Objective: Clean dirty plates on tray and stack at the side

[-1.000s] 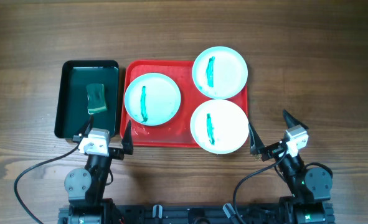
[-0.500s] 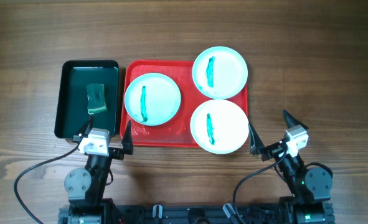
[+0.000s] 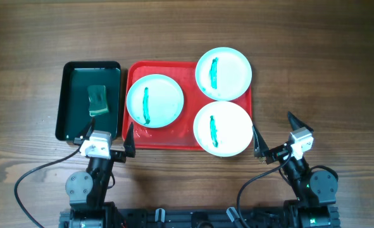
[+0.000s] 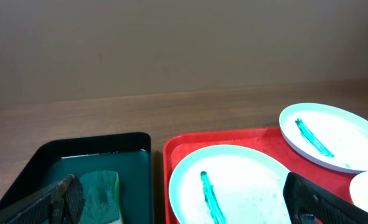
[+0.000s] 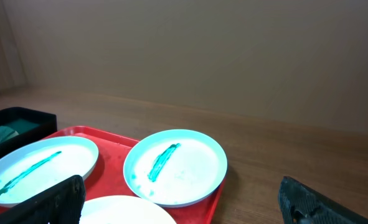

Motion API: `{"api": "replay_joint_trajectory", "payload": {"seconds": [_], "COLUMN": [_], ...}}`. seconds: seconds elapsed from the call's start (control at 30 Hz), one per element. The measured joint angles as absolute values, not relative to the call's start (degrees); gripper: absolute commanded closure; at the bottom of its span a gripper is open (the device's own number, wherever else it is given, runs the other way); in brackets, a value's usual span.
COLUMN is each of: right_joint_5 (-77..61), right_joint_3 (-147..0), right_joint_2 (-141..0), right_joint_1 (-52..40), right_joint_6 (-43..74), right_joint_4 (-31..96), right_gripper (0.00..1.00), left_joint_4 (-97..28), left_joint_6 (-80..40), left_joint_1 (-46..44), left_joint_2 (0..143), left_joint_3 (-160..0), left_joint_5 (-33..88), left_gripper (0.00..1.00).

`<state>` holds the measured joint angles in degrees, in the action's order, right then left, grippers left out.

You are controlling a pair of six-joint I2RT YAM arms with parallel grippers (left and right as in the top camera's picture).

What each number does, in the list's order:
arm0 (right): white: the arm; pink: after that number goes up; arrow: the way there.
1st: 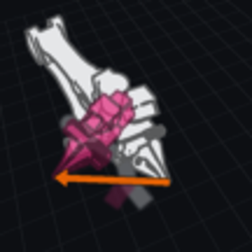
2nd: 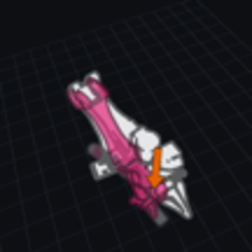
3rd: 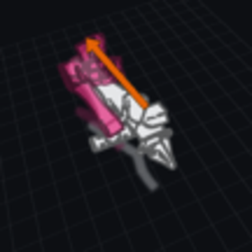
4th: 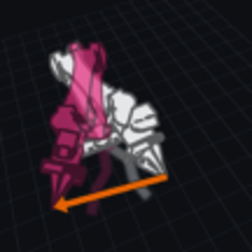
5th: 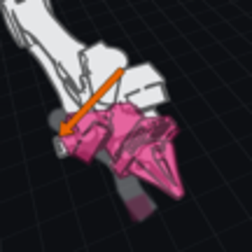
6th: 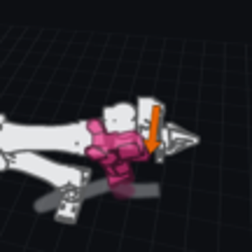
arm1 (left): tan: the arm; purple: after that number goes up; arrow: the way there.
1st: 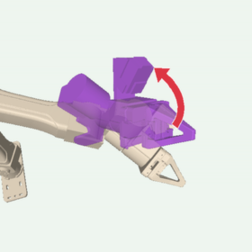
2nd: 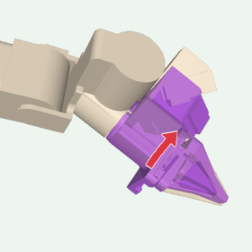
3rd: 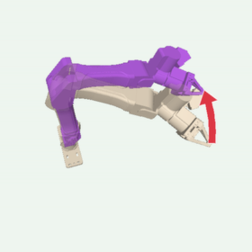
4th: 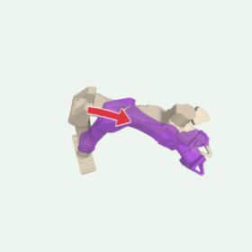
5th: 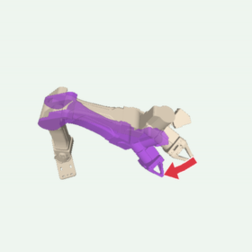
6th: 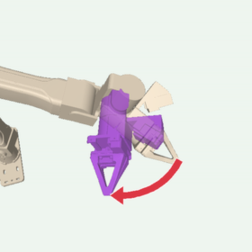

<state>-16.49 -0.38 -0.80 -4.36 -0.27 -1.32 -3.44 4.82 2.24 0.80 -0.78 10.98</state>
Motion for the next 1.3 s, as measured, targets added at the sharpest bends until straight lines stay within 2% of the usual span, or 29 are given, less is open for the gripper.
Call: {"api": "replay_joint_trajectory", "payload": {"seconds": [0.4,0.63,0.87,1.07,1.2,1.3], "right_joint_5": [-14.4,-14.1,-13.9,-15.3,-18.7,-20.6], "right_joint_3": [-0.4,-0.5,-9.5,-24.1,-34.8,-43.4], "right_joint_2": [-0.8,-0.8,-4.4,-16.6,-29.0,-37.5], "right_joint_1": [-4.4,-4.4,-4.4,-4.4,-4.4,-4.4], "right_joint_6": [-3.4,-0.5,0.9,1.4,1.5,1.4], "right_joint_4": [-2.3,-4.0,-1.5,3.5,11.7,20.1], "right_gripper": [0.00,0.00,0.00,0.00,0.00,0.00], "left_joint_4": [-1.6,1.7,-10.2,-21.5,-33.1,-46.8], "left_joint_6": [4.8,1.7,-1.1,-1.5,-1.5,-1.4], "left_joint_1": [2.2,2.2,2.2,2.2,2.3,2.2], "left_joint_2": [0.8,0.8,9.4,28.8,43.1,55.0], "left_joint_3": [-0.7,-0.7,-13.0,-32.8,-48.7,-63.0], "left_joint_5": [10.6,13.1,13.4,13.5,13.8,14.1], "left_gripper": [0.00,0.00,0.00,0.00,0.00,0.00]}}
